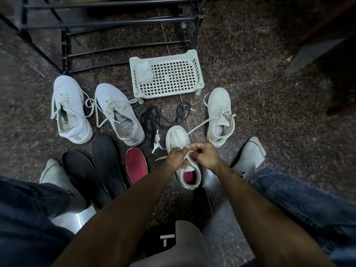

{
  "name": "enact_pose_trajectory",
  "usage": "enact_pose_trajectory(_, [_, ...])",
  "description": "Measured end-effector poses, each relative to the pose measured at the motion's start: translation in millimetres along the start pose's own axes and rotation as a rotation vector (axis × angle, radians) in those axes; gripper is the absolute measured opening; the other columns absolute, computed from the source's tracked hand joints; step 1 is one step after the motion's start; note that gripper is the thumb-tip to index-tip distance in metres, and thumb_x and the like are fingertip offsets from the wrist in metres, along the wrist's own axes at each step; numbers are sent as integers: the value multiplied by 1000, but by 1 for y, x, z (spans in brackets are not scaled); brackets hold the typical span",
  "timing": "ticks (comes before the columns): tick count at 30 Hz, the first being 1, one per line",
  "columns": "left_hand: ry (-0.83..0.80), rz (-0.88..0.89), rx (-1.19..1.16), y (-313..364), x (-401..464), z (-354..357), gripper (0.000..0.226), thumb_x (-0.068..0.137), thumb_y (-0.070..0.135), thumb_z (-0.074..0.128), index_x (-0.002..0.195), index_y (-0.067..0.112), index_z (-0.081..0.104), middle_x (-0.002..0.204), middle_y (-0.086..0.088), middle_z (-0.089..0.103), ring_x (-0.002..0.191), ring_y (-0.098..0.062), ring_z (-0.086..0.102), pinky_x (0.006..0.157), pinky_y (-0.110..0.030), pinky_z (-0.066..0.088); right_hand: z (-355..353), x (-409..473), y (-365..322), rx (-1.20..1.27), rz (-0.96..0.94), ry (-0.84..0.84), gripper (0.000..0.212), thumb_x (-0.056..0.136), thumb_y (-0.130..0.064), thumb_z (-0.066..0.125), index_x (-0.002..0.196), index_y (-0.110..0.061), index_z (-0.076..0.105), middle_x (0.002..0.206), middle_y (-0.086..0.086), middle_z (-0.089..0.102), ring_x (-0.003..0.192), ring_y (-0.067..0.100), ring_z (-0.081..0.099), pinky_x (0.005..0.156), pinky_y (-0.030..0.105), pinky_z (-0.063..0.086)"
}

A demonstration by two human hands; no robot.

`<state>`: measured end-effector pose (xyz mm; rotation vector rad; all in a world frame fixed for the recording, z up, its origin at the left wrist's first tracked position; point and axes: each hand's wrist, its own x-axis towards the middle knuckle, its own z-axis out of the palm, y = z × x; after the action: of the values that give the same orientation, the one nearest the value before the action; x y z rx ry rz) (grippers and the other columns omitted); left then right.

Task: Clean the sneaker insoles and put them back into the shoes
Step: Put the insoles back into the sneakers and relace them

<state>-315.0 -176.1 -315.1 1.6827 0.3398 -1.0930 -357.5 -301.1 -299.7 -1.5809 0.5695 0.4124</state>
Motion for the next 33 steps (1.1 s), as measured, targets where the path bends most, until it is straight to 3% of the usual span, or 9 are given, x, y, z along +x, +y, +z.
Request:
enact_pose_trajectory(2, [3, -2, -37, -1, 0, 1, 30, 101, 30, 46, 101, 5, 62, 72, -9, 64, 41, -5, 58, 51, -24, 47, -6, 4, 5, -41, 21, 32, 14, 83, 11, 65, 83, -1, 72, 62, -7, 68, 61, 9, 63, 65, 26, 56])
enact_pose_trajectory(5, [49, -15, -88, -2, -1, -1, 35, 101, 28, 47, 97, 1, 68, 71, -12, 62, 44, -9, 58, 47, -21, 47, -22, 1, 1, -125, 81, 18, 17, 85, -1, 69, 72, -11, 70, 55, -1, 64, 45, 8, 56, 47, 22, 51])
enact_pose_trajectory(9, [24, 16, -98, -5, -4, -3, 40, 103, 24, 45, 98, -6, 71, 68, -11, 61, 52, -12, 54, 45, -17, 45, -45, -8, -9, -289, 279, -280, 32, 90, 6, 55, 105, -18, 71, 63, 7, 63, 39, 7, 52, 43, 21, 48])
enact_pose_trajectory(13, [73, 18, -150, -4, -6, 2, 31, 100, 18, 50, 102, -5, 70, 94, -27, 67, 56, -12, 54, 44, -18, 43, -34, -10, -15, -430, 308, -410, 61, 82, 9, 44, 118, -38, 62, 64, 12, 60, 43, 16, 53, 49, 26, 52])
enact_pose_trajectory(18, [96, 3, -159, -3, -3, 0, 27, 98, 21, 54, 98, 1, 72, 104, -21, 70, 72, -15, 59, 53, -20, 48, -13, -16, -14, -460, 189, -320, 25, 92, -25, 55, 112, -30, 69, 68, -1, 58, 62, 16, 56, 58, 27, 48])
enact_pose_trajectory(21, [107, 5, -119, -3, -3, -2, 27, 98, 26, 53, 88, 13, 74, 102, -13, 71, 87, -20, 64, 81, -27, 52, -7, -14, -9, -528, 86, -281, 17, 84, -50, 66, 88, -34, 69, 74, -15, 61, 73, 8, 58, 69, 26, 46])
enact_pose_trajectory(24, [107, 3, -106, -3, -4, -2, 31, 100, 26, 51, 100, 5, 74, 95, -12, 71, 85, -21, 63, 85, -30, 49, -1, -8, 3, -560, -8, -186, 27, 87, -36, 68, 62, -31, 60, 60, -14, 56, 63, 8, 52, 67, 30, 44])
enact_pose_trajectory(29, [134, 117, 30, -2, -17, -12, 8, 84, 1, 69, 87, 6, 65, 59, -1, 60, 60, -11, 49, 52, -16, 39, 6, -6, 7, -248, 173, -94, 31, 94, -15, 59, 63, -13, 57, 56, 5, 54, 42, 10, 45, 46, 24, 42])
enact_pose_trajectory(33, [28, 199, 428, -16, -28, -23, 16, 80, 7, 70, 79, 19, 59, 69, 3, 59, 71, -15, 57, 64, -24, 42, 7, -4, 5, -167, 278, -98, 30, 96, -18, 57, 66, -15, 54, 55, 2, 52, 38, 6, 45, 41, 21, 42])
